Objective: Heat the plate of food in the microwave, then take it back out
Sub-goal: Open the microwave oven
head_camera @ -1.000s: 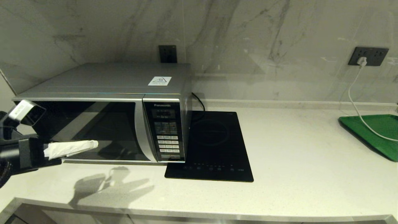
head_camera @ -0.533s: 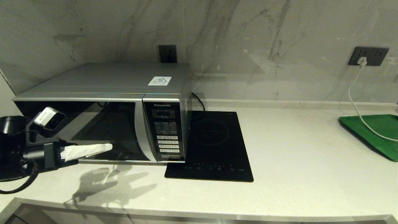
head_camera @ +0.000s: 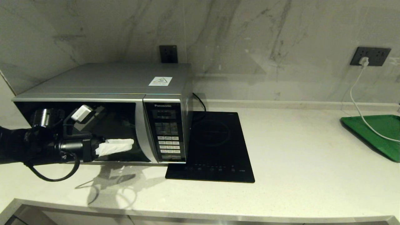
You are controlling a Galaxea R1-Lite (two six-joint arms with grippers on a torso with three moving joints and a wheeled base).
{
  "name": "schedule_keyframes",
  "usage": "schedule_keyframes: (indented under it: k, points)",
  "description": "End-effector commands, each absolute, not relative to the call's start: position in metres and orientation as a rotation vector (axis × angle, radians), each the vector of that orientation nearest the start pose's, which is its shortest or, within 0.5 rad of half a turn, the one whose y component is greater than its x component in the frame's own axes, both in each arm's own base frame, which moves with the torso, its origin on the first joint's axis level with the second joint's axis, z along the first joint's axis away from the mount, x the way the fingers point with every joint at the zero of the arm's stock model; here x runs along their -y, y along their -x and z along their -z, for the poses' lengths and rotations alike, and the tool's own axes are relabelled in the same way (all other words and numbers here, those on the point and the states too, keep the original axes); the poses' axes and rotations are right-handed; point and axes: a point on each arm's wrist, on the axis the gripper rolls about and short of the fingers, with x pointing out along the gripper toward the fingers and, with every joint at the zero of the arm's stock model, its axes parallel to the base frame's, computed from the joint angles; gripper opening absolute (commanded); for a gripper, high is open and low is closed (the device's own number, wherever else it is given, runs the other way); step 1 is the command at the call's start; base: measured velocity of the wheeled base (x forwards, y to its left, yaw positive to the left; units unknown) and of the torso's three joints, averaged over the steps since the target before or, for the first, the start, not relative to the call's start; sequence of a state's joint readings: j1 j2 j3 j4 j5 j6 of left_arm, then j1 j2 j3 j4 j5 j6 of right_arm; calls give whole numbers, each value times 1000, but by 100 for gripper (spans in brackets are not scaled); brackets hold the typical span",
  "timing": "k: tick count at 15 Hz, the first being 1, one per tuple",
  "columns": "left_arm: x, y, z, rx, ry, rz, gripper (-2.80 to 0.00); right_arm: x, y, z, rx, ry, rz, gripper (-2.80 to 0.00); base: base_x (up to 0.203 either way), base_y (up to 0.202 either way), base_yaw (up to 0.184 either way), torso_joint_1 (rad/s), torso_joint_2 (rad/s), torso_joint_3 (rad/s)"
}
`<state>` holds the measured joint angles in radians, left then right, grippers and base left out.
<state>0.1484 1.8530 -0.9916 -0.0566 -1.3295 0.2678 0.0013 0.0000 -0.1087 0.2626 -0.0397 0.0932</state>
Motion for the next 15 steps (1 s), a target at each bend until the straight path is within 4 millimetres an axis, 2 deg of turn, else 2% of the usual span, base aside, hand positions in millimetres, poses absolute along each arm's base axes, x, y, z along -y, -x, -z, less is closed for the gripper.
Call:
schedule_keyframes:
  k: [1,4,11,15]
  points:
    - [-22,-322,-141,-469,339,1190,0,1,33,-78,-153,-90,45,-280,0,0,0,0,0,0]
    - [-23,-326,-139,-469,337,1189,0,1,33,-78,-153,-90,45,-280,0,0,0,0,0,0]
    - [5,-329,-141,-476,297,1263,0,1,33,-78,-153,-90,45,-280,0,0,0,0,0,0]
    - [12,-328,-140,-477,291,1290,0,1,33,-78,-153,-90,45,-280,0,0,0,0,0,0]
